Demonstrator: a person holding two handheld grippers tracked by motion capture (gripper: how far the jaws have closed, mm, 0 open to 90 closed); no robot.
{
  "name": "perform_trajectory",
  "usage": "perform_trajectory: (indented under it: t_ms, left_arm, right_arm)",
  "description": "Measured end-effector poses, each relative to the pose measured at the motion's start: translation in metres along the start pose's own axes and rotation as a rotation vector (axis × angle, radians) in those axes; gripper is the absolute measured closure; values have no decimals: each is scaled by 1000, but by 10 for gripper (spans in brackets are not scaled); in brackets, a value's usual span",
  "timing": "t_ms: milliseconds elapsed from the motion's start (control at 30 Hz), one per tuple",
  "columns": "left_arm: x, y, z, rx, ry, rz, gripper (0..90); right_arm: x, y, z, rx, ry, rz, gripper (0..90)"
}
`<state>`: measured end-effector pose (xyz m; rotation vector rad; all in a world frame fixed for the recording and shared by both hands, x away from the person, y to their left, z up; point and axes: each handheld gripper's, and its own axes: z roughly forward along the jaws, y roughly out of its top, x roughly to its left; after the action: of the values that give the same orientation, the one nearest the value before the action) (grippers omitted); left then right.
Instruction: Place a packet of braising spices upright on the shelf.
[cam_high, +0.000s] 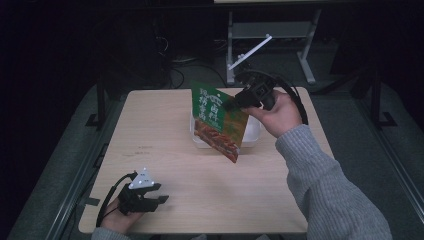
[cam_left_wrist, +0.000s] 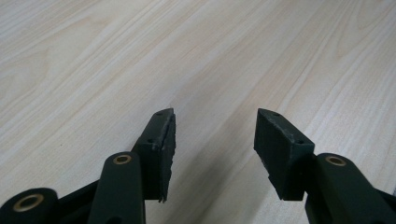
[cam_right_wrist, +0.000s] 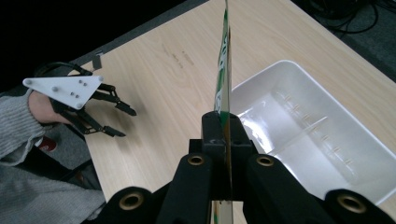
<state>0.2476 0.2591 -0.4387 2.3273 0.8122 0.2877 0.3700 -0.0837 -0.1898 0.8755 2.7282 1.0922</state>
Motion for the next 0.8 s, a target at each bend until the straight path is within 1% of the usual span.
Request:
perform_trajectory:
  t_ms: [167,200,367,400,433,533,633,767,800]
  left_arm:
    - [0,0,0,-5,-1,4,454]
    - [0,0,0,-5,0,5,451]
    - [0,0,0,-7,5,1,428]
    - [0,0,-1,-7,9,0,428]
    - [1,0,-1,-11,13,-7,403]
    - [1,0,-1,-14,18,-10,377]
    - [1,0,-1,-15,22,-11,364]
    - [1,0,-1,-15,25,-8,359]
    - [1,0,-1,-15,26,-8,358]
  right_arm:
    - [-4,6,2,6,-18,8,900]
    - [-6,9,4,5,-27,11,900]
    - [-10,16,7,6,-43,16,900]
    - [-11,18,8,5,-48,21,900]
    - [-13,21,10,4,-55,30,900]
    - [-16,25,13,-1,-62,45,900]
    - [-19,29,16,-3,-68,59,900]
    - [-23,31,19,-2,-84,61,900]
    - [-25,32,21,-5,-94,73,900]
